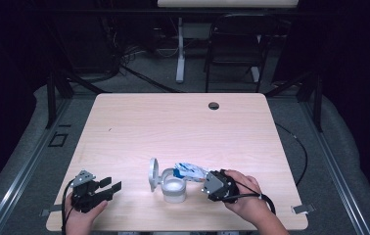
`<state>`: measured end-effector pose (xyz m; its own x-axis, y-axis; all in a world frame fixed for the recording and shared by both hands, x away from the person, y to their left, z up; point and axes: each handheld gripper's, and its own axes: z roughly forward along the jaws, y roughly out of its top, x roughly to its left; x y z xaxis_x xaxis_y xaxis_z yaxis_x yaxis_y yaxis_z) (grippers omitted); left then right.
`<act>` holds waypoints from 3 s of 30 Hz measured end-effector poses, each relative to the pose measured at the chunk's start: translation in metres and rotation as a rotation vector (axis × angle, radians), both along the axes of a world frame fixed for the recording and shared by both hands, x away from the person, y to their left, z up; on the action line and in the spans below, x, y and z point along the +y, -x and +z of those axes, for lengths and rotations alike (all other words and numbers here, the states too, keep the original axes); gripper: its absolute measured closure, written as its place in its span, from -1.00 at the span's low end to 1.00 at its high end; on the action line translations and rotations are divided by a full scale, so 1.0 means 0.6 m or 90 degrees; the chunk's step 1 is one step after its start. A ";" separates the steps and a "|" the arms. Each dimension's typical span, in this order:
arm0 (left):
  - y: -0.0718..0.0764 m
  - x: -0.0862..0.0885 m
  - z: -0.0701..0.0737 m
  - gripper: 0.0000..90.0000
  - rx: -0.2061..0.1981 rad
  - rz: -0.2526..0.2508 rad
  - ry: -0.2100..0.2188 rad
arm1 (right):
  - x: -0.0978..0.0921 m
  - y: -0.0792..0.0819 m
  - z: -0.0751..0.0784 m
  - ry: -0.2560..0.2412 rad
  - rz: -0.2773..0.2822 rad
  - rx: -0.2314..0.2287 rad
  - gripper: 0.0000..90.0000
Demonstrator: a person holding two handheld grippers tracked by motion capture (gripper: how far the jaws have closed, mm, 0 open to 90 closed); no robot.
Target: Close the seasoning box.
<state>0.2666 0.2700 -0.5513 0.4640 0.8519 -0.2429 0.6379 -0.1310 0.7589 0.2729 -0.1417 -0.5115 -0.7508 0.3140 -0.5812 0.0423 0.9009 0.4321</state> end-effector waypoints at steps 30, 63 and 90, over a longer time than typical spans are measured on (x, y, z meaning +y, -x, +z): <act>-0.001 -0.002 -0.005 0.08 -0.001 0.005 -0.002 | -0.003 -0.001 -0.017 -0.057 -0.022 0.022 0.64; -0.002 -0.001 -0.013 0.08 0.011 0.007 -0.005 | -0.026 0.001 0.000 -0.132 -0.055 -0.005 0.68; -0.001 0.003 -0.009 0.08 0.004 0.011 -0.003 | -0.054 -0.003 0.030 -0.261 -0.107 -0.023 0.70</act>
<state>0.2674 0.2719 -0.5566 0.4471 0.8611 -0.2420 0.6451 -0.1230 0.7541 0.2750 -0.1740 -0.4935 -0.6517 0.6395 -0.4078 0.1520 0.6369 0.7558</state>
